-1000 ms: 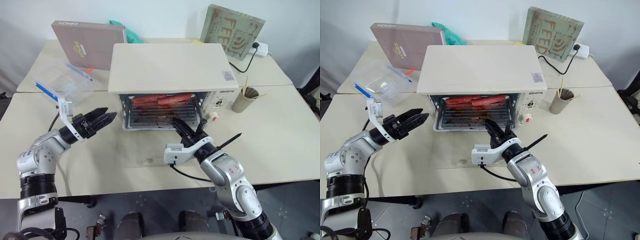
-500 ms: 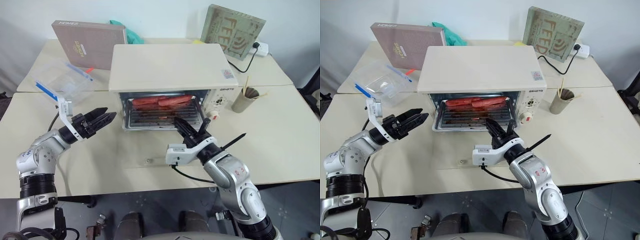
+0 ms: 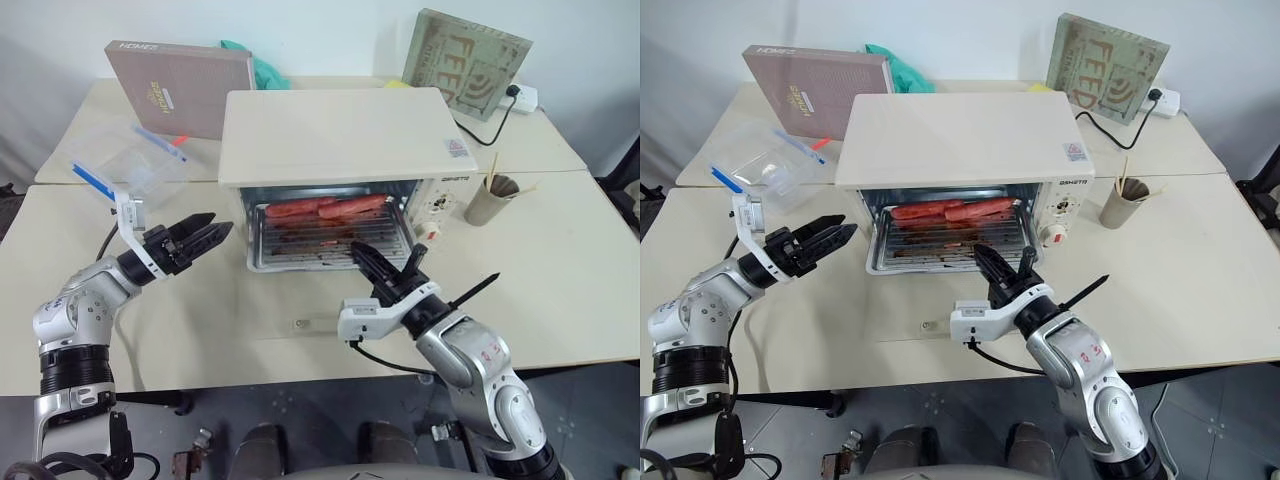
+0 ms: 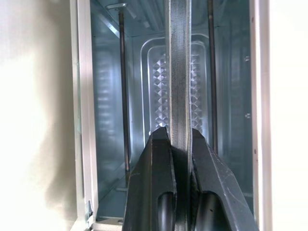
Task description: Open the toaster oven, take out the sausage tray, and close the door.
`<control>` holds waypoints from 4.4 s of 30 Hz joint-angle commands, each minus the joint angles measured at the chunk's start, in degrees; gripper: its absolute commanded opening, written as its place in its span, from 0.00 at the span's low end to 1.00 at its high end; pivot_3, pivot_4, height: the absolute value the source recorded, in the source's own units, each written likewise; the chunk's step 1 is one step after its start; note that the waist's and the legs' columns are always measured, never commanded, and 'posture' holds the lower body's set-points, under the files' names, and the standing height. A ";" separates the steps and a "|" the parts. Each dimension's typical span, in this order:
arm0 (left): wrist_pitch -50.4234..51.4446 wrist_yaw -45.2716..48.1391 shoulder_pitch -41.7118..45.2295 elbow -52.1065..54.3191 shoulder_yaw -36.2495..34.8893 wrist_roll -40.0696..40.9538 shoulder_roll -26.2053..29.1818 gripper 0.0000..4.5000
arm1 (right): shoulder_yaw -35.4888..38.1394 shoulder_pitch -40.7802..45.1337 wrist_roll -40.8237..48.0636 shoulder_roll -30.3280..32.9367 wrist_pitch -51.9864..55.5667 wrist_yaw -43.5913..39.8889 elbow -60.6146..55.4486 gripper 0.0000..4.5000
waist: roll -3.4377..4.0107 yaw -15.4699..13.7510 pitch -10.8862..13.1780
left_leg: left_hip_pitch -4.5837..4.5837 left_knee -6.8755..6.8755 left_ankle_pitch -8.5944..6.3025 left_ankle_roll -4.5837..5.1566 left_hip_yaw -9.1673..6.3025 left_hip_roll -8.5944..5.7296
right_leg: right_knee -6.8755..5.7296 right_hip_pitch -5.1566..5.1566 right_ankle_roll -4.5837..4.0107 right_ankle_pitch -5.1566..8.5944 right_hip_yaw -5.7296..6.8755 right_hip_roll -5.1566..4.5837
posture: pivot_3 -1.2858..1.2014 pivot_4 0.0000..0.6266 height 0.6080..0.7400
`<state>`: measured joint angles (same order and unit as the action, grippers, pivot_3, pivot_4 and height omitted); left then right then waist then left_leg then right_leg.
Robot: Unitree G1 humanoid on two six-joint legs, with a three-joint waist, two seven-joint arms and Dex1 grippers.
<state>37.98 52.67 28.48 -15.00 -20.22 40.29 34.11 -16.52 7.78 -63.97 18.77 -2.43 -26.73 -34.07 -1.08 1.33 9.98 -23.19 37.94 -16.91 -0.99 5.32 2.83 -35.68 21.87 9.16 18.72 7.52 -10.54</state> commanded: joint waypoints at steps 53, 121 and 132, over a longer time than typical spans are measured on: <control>36.24 -43.80 -19.91 19.34 -0.54 72.71 4.08 1.00 | 9.25 -5.54 14.56 10.29 -14.50 3.93 -5.15 0.00 | -0.04 -0.39 -0.03 | 0.78 -0.06 -0.04 0.05 0.06 -0.04 | -0.05 -0.45 -0.03 0.02 -0.96 0.04 | 0.52 0.24 1.00; 33.56 -60.27 -19.66 18.95 3.62 72.71 -3.79 0.00 | 10.86 -8.17 25.48 13.88 -14.16 -5.79 -6.91 0.99 | -0.04 -1.29 -0.02 | 0.78 -0.12 -0.06 0.09 0.14 -0.04 | 0.28 -0.50 -0.06 0.03 -1.05 0.08 | 0.52 0.24 1.00; 38.08 -54.20 -21.97 15.13 -2.57 72.71 3.41 0.00 | 14.35 -4.49 36.83 14.09 -8.84 -9.00 -8.03 0.99 | -0.01 -1.06 -0.01 | 0.79 -0.27 -0.06 0.09 0.16 -0.02 | 0.35 -0.45 -0.07 0.04 -1.06 0.11 | 0.52 0.24 1.00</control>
<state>74.56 -3.87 7.56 0.93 -20.57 112.48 35.53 -5.43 0.95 -31.61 33.54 -14.14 -35.51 -38.13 -1.10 0.27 9.98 -22.40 37.66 -16.96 -0.91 5.47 2.82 -35.34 21.45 9.09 18.76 6.45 -10.43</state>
